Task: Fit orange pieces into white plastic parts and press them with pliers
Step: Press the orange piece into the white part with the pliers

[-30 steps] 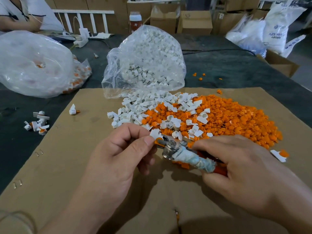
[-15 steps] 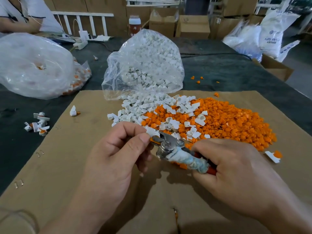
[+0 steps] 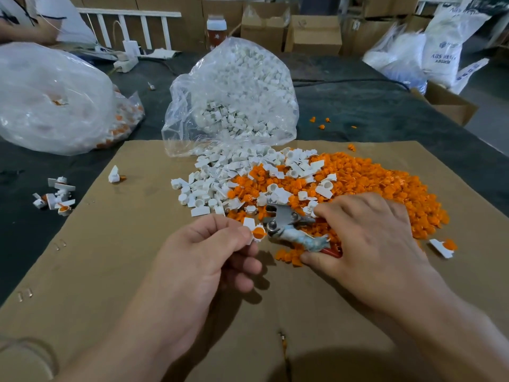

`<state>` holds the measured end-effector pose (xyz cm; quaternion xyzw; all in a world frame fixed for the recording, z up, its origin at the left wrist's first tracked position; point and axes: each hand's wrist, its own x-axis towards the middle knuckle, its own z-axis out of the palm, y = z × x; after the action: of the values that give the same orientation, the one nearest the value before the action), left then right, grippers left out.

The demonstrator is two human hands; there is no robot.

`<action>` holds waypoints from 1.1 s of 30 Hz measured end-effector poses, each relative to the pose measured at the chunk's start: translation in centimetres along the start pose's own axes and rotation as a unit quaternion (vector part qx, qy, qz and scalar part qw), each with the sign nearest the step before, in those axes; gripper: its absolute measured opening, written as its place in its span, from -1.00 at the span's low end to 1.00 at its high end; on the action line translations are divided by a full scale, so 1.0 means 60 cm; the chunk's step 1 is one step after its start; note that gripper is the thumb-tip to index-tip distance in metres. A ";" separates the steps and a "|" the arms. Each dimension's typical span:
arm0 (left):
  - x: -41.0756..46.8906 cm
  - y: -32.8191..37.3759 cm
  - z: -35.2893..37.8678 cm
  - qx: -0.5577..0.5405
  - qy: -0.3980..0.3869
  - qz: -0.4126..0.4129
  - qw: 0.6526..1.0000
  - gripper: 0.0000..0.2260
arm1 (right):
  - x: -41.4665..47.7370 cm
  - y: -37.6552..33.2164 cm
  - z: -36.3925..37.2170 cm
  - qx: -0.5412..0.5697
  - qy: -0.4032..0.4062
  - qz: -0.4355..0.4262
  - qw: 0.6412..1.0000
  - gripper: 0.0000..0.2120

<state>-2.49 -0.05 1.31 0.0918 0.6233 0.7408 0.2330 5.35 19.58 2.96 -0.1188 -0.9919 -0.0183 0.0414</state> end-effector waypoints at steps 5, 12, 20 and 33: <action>-0.005 -0.015 0.015 0.003 -0.003 -0.023 1.000 -0.84 | -0.014 -0.027 -0.006 0.100 0.127 -0.092 0.983 -0.58; -0.027 -0.006 0.026 0.144 -0.009 0.122 0.982 -0.81 | -0.020 -0.042 -0.010 0.183 0.136 -0.155 0.961 -0.78; -0.015 -0.008 0.018 0.002 -0.111 0.000 0.994 -0.82 | -0.029 -0.044 -0.010 0.248 0.137 -0.157 0.946 -0.76; -0.031 -0.005 0.011 0.321 -0.083 0.319 0.888 -0.85 | -0.034 -0.055 -0.020 0.718 -0.220 0.081 0.656 -0.79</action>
<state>-0.50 -0.27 1.42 0.4163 0.7430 0.5241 -0.0072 6.62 15.86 3.91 -0.1327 -0.6628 0.7295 -0.1045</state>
